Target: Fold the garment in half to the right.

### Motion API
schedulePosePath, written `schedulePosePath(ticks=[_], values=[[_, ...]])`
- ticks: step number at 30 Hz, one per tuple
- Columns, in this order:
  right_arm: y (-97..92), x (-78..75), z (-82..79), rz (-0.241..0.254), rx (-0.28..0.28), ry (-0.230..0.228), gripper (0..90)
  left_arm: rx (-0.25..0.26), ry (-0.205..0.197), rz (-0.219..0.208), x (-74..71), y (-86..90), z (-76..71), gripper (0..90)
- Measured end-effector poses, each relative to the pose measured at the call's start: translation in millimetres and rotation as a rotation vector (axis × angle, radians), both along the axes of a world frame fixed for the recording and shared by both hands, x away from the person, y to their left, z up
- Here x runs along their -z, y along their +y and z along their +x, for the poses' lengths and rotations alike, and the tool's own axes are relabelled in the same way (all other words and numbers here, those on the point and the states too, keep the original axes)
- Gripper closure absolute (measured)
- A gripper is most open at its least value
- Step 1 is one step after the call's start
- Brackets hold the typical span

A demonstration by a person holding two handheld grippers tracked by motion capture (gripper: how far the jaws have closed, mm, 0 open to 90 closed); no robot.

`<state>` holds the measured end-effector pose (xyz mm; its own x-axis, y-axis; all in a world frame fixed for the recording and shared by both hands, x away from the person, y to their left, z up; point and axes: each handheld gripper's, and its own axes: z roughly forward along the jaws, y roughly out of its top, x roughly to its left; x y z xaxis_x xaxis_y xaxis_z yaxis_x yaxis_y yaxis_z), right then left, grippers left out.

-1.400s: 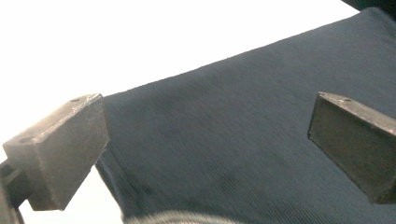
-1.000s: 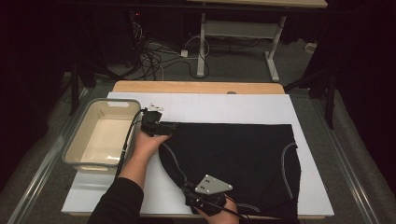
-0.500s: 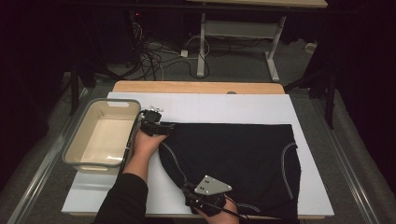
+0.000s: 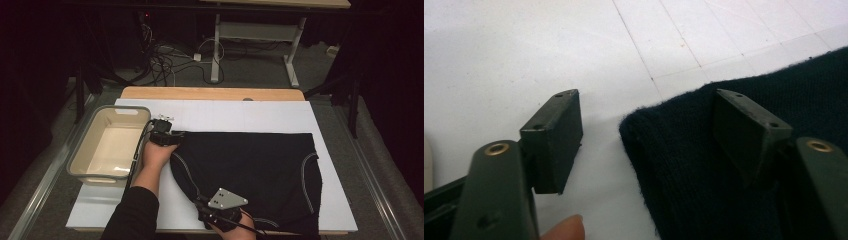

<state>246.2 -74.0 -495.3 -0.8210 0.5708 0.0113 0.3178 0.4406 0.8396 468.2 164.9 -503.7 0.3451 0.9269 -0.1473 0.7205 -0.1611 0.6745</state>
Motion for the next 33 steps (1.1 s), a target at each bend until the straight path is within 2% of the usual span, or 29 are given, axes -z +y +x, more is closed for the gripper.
schedulePosePath(ticks=[8, 15, 22, 30, 33], values=[[0.2, 0.1, -0.1, -0.002, 0.0, -0.001, 77.9, 0.041, -0.015, -0.021, 0.0, 0.0, -3.7, 49.9], [0.3, 0.1, -0.2, -0.003, -0.001, -0.002, 77.9, 0.105, -0.025, -0.038, 0.3, -1.2, -5.2, 68.9], [0.4, 0.1, -0.5, -0.004, -0.002, -0.005, 77.9, 0.126, -0.029, -0.046, 0.4, -1.0, -6.0, 74.4], [0.6, 0.2, -0.7, -0.004, -0.004, -0.005, 78.0, 0.118, -0.043, -0.037, -0.5, -2.8, -8.0, 75.4], [0.8, 0.2, -1.5, -0.006, -0.004, -0.011, 78.0, 0.103, -0.032, -0.081, -2.6, -3.9, -8.1, 75.8]])
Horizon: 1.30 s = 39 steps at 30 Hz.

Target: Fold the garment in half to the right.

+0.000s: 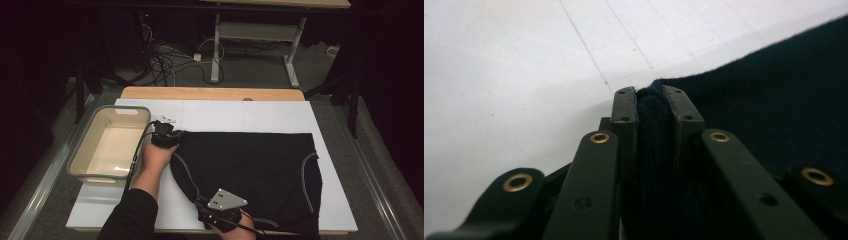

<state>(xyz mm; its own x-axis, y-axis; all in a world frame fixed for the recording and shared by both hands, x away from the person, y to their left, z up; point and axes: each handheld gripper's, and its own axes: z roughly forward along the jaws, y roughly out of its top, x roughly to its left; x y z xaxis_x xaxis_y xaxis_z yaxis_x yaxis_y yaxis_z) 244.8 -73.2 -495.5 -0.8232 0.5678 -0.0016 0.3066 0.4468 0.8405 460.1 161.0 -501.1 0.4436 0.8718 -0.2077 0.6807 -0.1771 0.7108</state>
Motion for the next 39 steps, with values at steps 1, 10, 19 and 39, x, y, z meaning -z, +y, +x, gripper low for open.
schedulePosePath(ticks=[1, 10, 19, 39], values=[[-0.1, 0.0, -0.1, -0.002, -0.003, -0.004, 78.1, -0.002, -0.005, -0.004, -1.8, -1.9, -0.4, 75.9], [-3.3, -2.2, -1.1, 0.033, -0.014, -0.002, 78.2, -0.019, -0.026, -0.003, -23.7, -5.5, -4.5, 76.0], [-5.6, -20.6, -7.6, 0.08, -0.03, -0.051, 78.3, -0.011, -0.053, -0.007, -45.3, -8.4, -5.2, 75.9], [-4.0, -61.4, -14.6, 0.138, -0.02, -0.132, 78.4, -0.013, -0.091, -0.042, -77.0, 1.0, -2.4, 75.9]])
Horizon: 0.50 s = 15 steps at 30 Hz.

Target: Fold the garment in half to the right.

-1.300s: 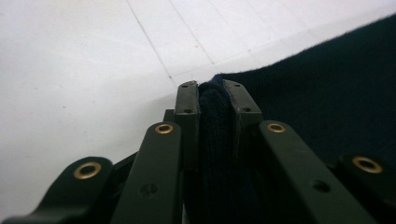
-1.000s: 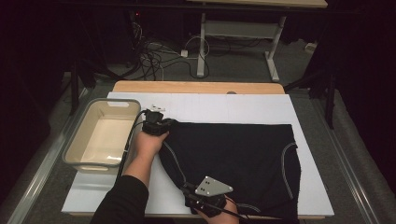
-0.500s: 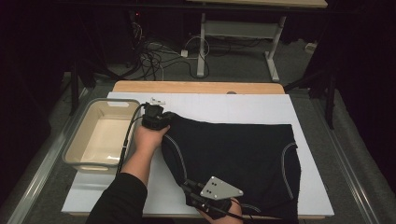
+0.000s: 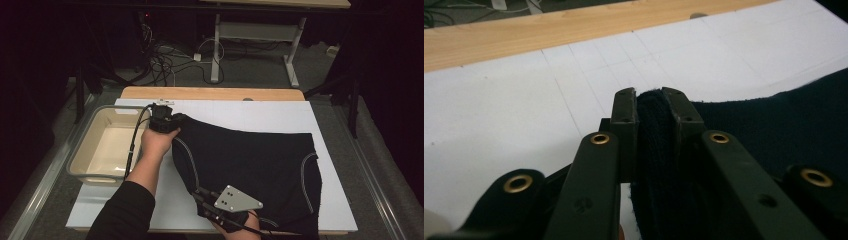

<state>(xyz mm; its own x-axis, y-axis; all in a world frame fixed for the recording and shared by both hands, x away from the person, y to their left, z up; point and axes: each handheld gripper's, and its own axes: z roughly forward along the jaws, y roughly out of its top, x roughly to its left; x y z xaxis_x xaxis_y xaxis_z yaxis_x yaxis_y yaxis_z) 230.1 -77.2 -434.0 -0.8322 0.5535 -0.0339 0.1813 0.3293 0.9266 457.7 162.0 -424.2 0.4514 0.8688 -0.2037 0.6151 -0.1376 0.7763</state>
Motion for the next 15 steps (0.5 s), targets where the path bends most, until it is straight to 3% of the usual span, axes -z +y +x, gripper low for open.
schedulePosePath(ticks=[5, 9, 15], values=[[14.5, -10.8, -2.6, 0.006, -0.029, -0.022, 78.4, -0.033, -0.003, 0.008, -17.2, 15.8, -7.6, 75.8], [28.2, -18.9, -3.7, 0.023, -0.058, -0.032, 78.4, -0.081, 0.0, 0.04, -32.4, 35.4, -16.3, 75.8], [45.6, -28.2, -4.9, 0.046, -0.098, -0.046, 78.4, -0.108, 0.02, 0.066, -39.1, 54.3, -21.3, 75.7]])
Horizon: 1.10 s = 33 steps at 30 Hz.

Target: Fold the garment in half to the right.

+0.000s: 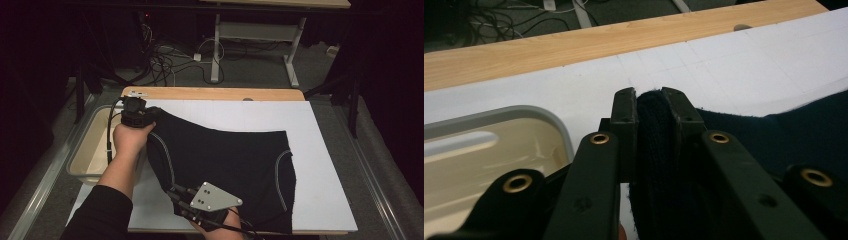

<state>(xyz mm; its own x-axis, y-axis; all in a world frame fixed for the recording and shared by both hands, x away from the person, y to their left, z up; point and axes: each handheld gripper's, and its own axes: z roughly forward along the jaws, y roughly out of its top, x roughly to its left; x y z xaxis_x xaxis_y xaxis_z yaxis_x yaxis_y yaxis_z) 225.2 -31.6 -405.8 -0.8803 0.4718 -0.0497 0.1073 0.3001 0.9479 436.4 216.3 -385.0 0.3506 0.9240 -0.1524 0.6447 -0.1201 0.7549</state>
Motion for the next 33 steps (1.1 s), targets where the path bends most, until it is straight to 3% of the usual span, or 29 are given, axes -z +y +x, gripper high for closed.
schedulePosePath(ticks=[2, 7, 17, 24, 33], values=[[-3.3, 3.1, 1.7, 0.0, 0.0, 0.015, 78.4, 0.012, 0.014, 0.033, 3.8, -6.6, 1.8, 75.8], [-24.2, 16.9, 3.0, -0.021, 0.04, 0.037, 78.4, 0.044, 0.033, 0.033, 14.9, -29.7, 8.5, 75.7], [-78.1, 38.4, -1.0, -0.037, 0.128, 0.058, 78.3, 0.118, 0.015, 0.004, 31.0, -82.9, 16.3, 75.4], [-102.9, 53.4, -2.8, -0.052, 0.179, 0.086, 78.2, 0.16, 0.016, 0.023, 39.2, -113.2, 22.7, 75.5], [-128.6, 61.9, -7.4, -0.057, 0.248, 0.097, 78.3, 0.208, 0.006, 0.023, 46.2, -143.4, 28.2, 75.5]])
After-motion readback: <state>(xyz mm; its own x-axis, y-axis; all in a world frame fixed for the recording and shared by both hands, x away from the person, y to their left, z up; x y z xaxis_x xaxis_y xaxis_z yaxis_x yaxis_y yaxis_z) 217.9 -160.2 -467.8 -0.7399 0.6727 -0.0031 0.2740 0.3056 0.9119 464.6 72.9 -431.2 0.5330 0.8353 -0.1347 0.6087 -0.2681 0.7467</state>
